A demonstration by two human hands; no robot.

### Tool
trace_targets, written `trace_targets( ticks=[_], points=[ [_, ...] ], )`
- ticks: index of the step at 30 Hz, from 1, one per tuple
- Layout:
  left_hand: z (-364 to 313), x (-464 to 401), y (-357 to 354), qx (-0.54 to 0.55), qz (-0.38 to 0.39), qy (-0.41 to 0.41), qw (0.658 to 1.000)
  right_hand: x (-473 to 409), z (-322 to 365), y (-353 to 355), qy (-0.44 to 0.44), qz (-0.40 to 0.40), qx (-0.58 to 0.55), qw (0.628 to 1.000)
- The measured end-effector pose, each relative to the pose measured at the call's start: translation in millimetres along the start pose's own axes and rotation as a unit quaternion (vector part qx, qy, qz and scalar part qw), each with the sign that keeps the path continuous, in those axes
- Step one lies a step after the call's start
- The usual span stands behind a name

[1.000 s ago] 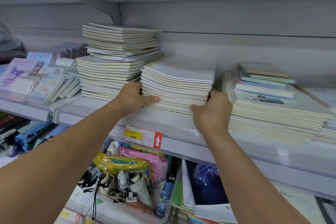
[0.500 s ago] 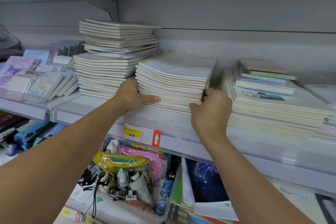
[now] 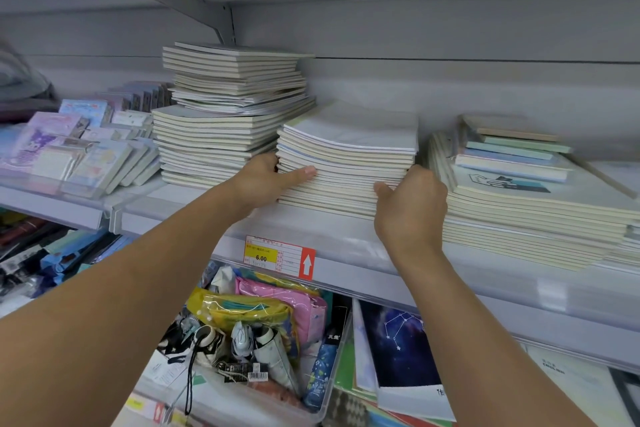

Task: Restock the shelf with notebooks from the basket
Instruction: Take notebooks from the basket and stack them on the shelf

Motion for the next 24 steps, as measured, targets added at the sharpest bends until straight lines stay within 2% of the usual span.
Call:
trace_targets(
  ticks=[5, 9, 11, 14, 17, 20, 24],
  points=[
    [1.5, 0.2, -1.2, 0.029, -0.028, -0.059, 0.997, -4.0, -4.6, 1.9, -0.003, 0.002, 0.003, 1.0],
    [4.5, -2.3, -0.4, 0.058, -0.044, -0.063, 0.995, -2.6, -3.0, 4.0, -0.001, -0.038, 0.014, 0.999],
    [4.1, -2.0, -0.3, 0.056, -0.046, -0.058, 0.996, -2.4, -1.3, 6.9, 0.002, -0.034, 0.011, 0.999],
    [-1.7, -1.7, 2.7, 0.041, -0.019, -0.045, 0.998, -7.2, 5.2, 16.1, 0.009, 0.011, 0.009, 1.0],
    [-14.0, 0.8, 5.0, 0.026, 0.016, -0.051, 0.998, -13.8, 13.5, 26.7, 0.049, 0.003, 0.013, 0.999],
    [-19.5, -0.3, 5.7, 0.071, -0.025, -0.061, 0.995, -20.0, 14.4, 28.9, 0.067, 0.008, 0.052, 0.996],
    [-18.6, 0.6, 3.6, 0.038, -0.065, -0.107, 0.991, -26.7, 13.3, 27.9, 0.072, -0.004, 0.08, 0.994]
  ],
)
Point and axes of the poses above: each hand's wrist, its own x-axis away from the middle knuckle, its own y-axis out of the back of the hand, z = x × y, the point moved 2 cm from there along -x, towards the middle knuckle, and after that the axes turned 10 degrees about x, right-handed, at the moved point
